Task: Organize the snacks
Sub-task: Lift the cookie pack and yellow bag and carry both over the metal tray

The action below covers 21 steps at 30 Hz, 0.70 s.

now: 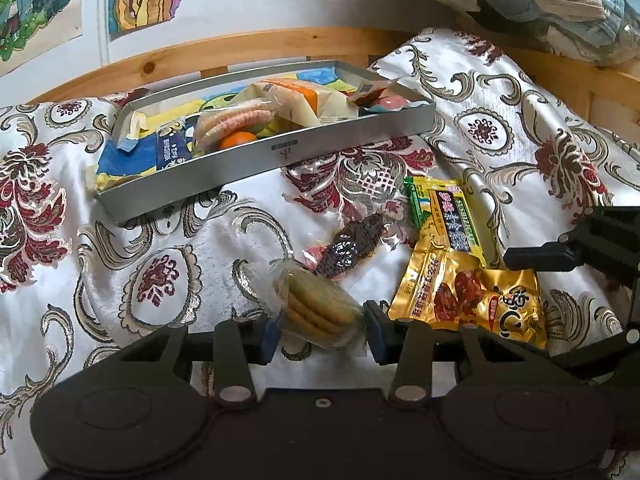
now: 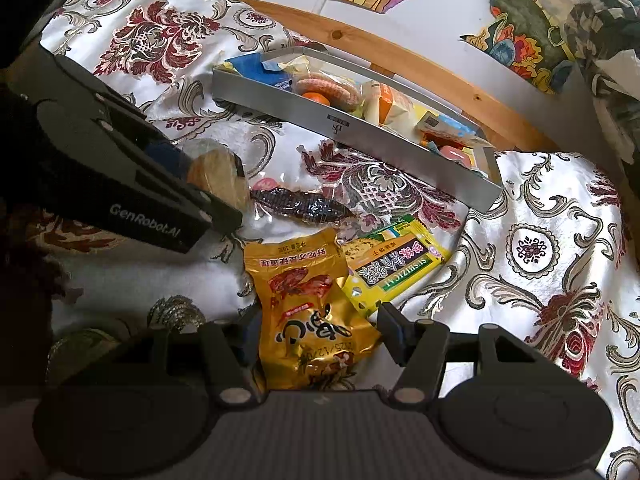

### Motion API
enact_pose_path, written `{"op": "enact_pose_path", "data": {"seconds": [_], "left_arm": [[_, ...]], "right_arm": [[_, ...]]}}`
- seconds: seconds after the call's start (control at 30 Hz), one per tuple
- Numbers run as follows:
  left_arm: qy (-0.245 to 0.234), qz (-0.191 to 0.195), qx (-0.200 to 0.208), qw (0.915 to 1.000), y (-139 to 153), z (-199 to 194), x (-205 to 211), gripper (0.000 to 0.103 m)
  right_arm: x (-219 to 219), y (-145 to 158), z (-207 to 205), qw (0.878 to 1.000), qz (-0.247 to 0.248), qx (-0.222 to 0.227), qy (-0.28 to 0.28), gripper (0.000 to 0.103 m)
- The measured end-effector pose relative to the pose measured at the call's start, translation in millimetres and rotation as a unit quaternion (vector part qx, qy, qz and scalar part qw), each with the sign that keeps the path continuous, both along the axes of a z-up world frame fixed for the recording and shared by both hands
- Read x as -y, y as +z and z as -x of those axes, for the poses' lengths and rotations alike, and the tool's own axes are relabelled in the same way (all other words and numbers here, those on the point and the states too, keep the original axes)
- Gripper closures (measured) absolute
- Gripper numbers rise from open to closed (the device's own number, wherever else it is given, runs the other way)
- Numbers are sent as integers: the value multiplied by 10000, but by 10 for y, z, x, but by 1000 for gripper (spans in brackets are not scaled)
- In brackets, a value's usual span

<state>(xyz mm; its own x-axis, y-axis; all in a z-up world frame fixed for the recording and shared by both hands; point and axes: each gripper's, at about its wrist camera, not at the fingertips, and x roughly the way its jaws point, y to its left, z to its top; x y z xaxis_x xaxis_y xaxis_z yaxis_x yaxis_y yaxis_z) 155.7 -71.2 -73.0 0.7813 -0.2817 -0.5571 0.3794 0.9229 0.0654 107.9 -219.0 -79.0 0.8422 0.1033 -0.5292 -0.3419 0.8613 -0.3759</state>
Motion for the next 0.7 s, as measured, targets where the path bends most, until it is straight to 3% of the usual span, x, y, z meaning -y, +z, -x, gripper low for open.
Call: {"op": "enact_pose_path", "data": {"seconds": [0.37, 0.7], "left_arm": [[97, 182, 187, 9996, 139, 75, -52, 58], [152, 437, 466, 9978, 447, 165, -76, 58]], "right_arm": [[-115, 80, 162, 9975, 452, 533, 140, 39], [-70, 453, 227, 9935, 201, 1117, -1, 39]]}}
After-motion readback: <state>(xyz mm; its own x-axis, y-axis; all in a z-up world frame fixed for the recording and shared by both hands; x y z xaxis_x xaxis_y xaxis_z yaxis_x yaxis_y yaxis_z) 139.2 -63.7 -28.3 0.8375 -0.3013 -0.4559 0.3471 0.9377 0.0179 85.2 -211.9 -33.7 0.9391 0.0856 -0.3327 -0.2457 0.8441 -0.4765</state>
